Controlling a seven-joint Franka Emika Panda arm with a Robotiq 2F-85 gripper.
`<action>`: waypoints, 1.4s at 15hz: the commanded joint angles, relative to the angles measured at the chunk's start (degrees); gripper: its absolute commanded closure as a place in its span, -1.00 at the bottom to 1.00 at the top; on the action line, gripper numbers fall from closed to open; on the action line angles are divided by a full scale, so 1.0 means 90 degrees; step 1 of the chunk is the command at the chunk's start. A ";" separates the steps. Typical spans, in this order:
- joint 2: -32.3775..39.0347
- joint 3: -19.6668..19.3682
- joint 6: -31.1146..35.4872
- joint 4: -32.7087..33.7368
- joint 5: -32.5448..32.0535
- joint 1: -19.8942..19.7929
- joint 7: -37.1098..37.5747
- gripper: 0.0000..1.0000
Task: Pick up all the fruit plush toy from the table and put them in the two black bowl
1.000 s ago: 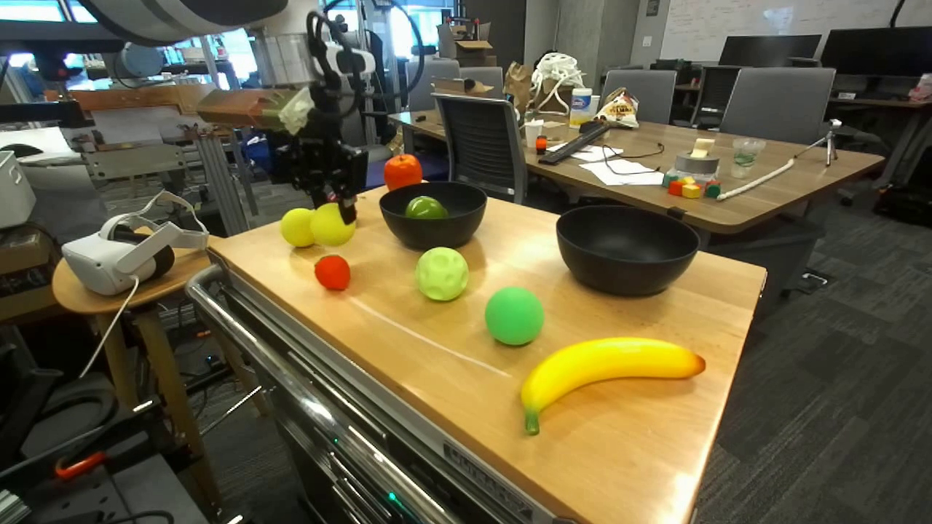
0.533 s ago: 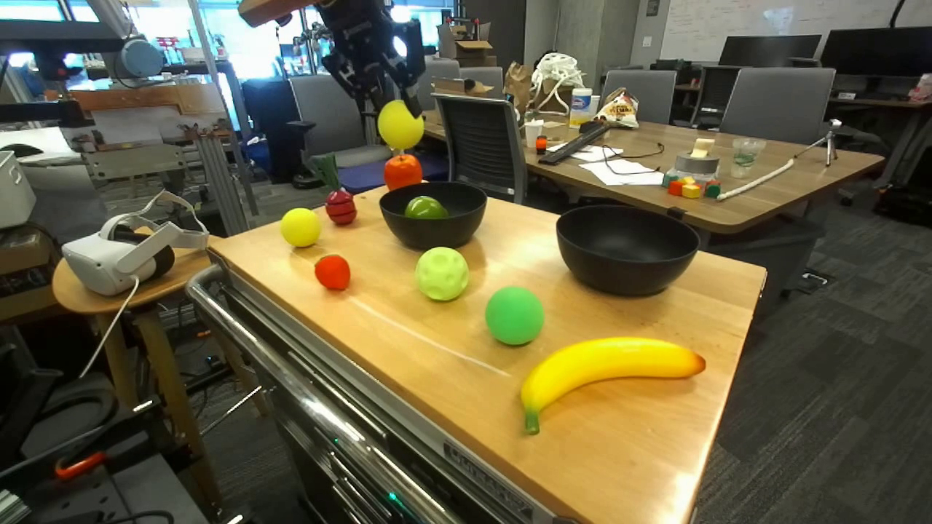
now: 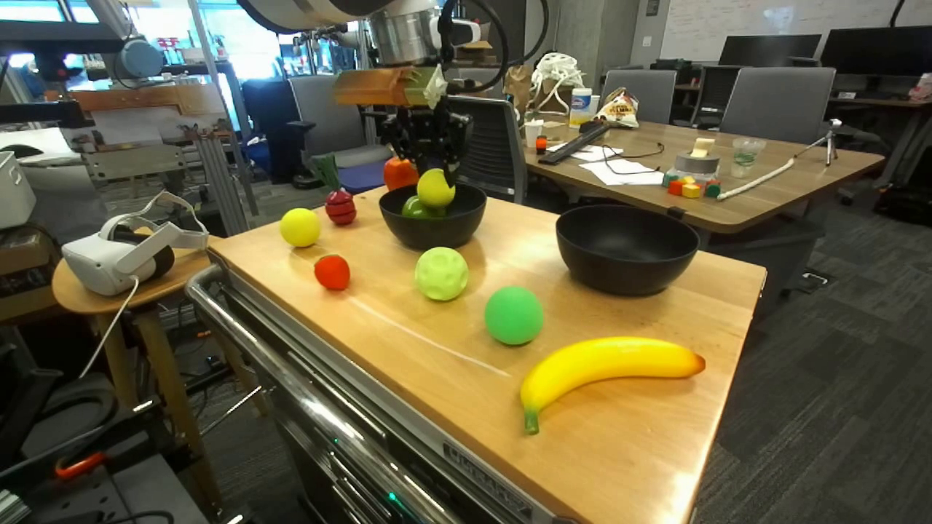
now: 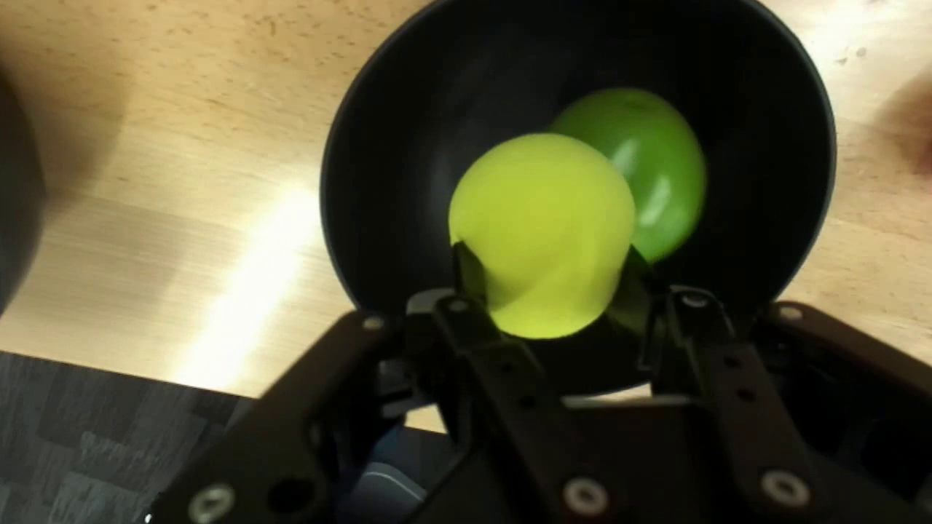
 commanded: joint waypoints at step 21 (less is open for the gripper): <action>-0.1670 0.0781 -0.2554 -0.1320 0.1851 0.0899 -0.0100 -1.00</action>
